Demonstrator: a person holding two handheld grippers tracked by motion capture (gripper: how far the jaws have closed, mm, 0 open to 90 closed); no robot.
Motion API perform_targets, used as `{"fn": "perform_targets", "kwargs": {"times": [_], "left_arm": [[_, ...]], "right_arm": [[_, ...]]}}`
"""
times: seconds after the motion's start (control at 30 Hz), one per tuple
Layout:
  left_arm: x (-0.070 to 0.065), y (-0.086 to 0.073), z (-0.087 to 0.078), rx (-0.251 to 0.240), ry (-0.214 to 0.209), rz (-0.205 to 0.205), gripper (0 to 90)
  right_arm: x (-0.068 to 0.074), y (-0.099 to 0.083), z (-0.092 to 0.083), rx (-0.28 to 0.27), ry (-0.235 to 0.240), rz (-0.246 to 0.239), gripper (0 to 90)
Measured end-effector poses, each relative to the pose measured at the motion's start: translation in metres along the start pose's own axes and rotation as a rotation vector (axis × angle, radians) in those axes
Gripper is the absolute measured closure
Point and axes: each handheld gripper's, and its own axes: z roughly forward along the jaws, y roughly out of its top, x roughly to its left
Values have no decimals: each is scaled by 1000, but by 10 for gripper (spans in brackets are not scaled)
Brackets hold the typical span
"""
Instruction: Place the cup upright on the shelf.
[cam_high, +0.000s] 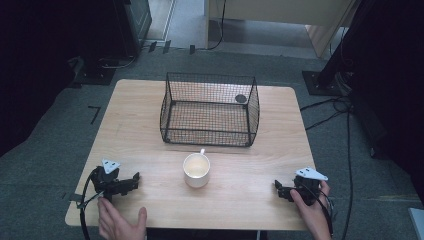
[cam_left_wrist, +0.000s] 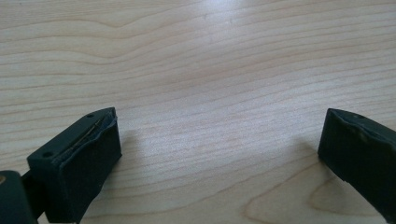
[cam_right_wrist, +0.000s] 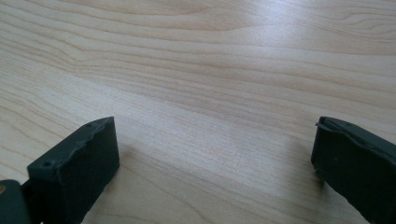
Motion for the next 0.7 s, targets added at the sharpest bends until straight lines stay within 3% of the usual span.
{"fn": "perform_targets", "kwargs": {"times": [0.43,0.6,0.7], "left_arm": [[0,0,0,-2,-2,1,0],[0,0,0,-2,-1,1,0],[0,0,0,-2,-1,1,0]], "right_arm": [[0,0,0,0,-1,0,1],[4,-1,-2,-8,-34,4,1],[7,0,-3,-3,-52,-19,1]]}}
